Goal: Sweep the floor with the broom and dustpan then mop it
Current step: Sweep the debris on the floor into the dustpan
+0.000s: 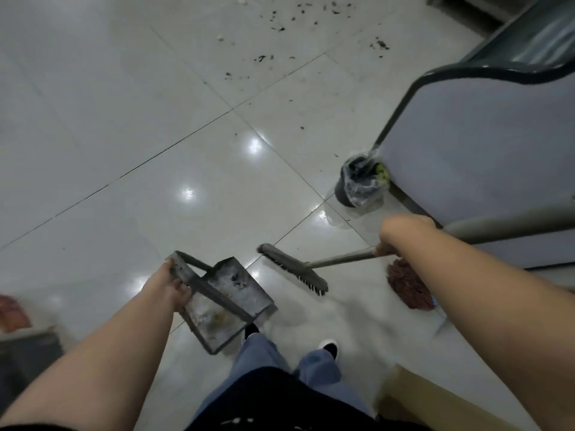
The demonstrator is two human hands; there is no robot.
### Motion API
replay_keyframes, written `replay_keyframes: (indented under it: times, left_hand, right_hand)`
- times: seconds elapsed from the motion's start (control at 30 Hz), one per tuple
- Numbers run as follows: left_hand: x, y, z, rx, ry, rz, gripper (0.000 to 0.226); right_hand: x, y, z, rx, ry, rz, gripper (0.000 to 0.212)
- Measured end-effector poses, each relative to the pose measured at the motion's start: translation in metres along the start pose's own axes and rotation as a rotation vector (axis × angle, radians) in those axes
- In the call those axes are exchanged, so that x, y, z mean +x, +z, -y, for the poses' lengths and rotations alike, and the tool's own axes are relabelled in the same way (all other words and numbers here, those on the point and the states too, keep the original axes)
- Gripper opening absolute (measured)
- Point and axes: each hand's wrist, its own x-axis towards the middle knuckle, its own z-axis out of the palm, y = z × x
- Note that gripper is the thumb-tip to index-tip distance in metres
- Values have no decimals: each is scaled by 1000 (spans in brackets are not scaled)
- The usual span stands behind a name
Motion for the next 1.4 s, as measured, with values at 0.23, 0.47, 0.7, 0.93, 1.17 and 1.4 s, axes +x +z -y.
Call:
replay_keyframes:
  times: [0.23,0.47,0.7,0.93,1.17,1.4]
  left_hand:
    - [9,-29,-15,-447,-101,-20,31]
    - [23,0,-31,-431,-96,37,31]
    - [44,83,-70,-233,-20,64,33]
    - [55,187,-113,-105,9,64,59]
    - [110,245,-122,-95,-66,133,64]
    - [156,267,-113,-116,-168,141,72]
  right_hand:
    - [25,-16,37,109,54,20,43]
    - [57,-16,45,338,52,66,36]
    - [125,-26,49,835,109,89,38]
    - [196,-82,71,1035,154,178,45]
    - [241,-138,113,1020,147,388,46]
    - [264,-134,158,1346,22,484,35]
